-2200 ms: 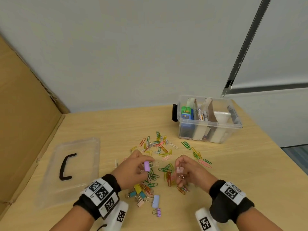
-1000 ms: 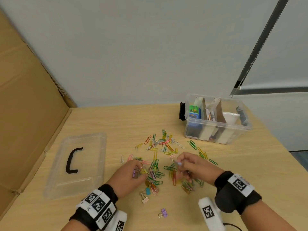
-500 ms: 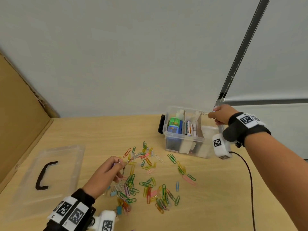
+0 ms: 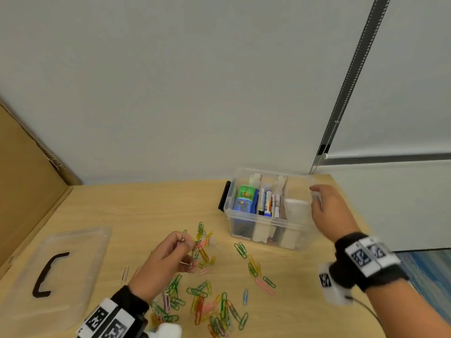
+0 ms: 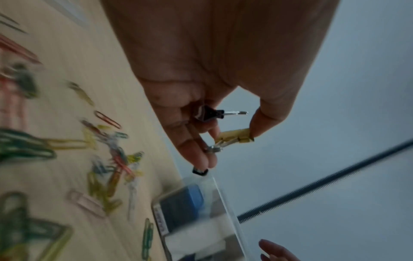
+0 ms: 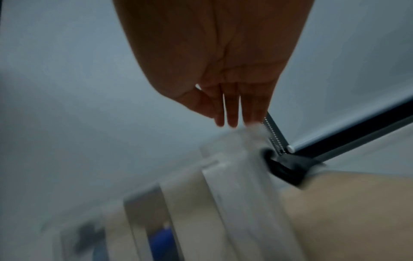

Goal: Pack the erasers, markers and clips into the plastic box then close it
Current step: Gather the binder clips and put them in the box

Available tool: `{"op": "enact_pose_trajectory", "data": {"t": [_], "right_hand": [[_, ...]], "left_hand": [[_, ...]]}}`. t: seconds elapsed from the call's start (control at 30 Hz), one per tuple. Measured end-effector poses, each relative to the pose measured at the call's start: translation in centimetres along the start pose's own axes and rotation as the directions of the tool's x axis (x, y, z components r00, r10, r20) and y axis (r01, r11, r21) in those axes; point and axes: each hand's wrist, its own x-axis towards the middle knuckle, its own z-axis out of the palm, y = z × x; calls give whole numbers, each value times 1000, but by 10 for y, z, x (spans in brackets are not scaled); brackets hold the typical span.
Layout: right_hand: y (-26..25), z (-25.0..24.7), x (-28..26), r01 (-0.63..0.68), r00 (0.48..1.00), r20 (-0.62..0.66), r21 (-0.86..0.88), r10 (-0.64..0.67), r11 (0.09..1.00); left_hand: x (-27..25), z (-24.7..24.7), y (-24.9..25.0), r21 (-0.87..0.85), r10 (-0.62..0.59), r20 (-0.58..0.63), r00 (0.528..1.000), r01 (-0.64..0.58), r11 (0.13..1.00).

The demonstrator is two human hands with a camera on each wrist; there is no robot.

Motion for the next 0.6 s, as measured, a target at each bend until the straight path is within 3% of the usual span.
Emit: {"op": "enact_pose_trajectory", "data": {"t": [0.1, 0.17, 0.3, 0.37, 0.43, 0.6], "right_hand": [[21, 17, -23, -21, 999, 29, -43, 22, 999], [26, 26, -32, -46, 998, 52, 36, 44, 998], [30, 35, -35, -42, 999, -6, 113, 43, 993], [31, 37, -36, -27, 999, -25, 124, 30, 992], [31, 37, -37, -19, 999, -34, 131, 24, 991], [32, 40, -37, -12, 998, -66, 139, 21, 990]], "left_hand": [[19, 38, 20, 199, 133, 72, 989, -145, 969], [39, 69, 36, 415, 227, 134, 965, -263, 871], [86, 141, 73, 761, 310, 255, 916, -388, 520], [113, 174, 86, 861, 291, 308, 906, -395, 320], [137, 202, 95, 908, 248, 333, 910, -380, 175], [178, 245, 103, 937, 127, 318, 940, -331, 108]]}}
